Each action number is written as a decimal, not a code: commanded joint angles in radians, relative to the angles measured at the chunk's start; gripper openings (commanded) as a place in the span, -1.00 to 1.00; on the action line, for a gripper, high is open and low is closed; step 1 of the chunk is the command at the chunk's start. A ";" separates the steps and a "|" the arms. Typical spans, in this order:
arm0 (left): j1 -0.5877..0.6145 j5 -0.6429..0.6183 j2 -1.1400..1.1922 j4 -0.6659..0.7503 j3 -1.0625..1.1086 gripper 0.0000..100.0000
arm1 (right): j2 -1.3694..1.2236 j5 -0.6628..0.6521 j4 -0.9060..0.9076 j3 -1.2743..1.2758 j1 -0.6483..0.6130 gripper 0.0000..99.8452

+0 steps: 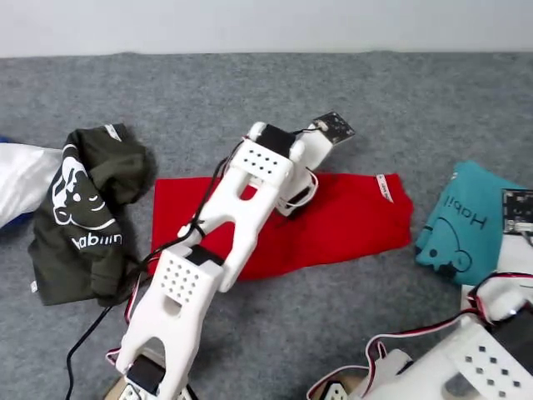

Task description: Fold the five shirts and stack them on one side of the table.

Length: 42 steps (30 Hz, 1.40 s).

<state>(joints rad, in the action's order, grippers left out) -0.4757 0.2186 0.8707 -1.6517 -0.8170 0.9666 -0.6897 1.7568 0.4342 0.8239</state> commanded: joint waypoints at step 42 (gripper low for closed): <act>0.025 0.034 -0.031 -0.103 -0.242 -0.70 | 0.018 0.058 0.041 -0.006 0.007 -0.98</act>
<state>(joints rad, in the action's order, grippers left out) -0.4327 0.2908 0.9198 -1.7208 -0.9904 0.9666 -0.6421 1.7568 0.4342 0.8239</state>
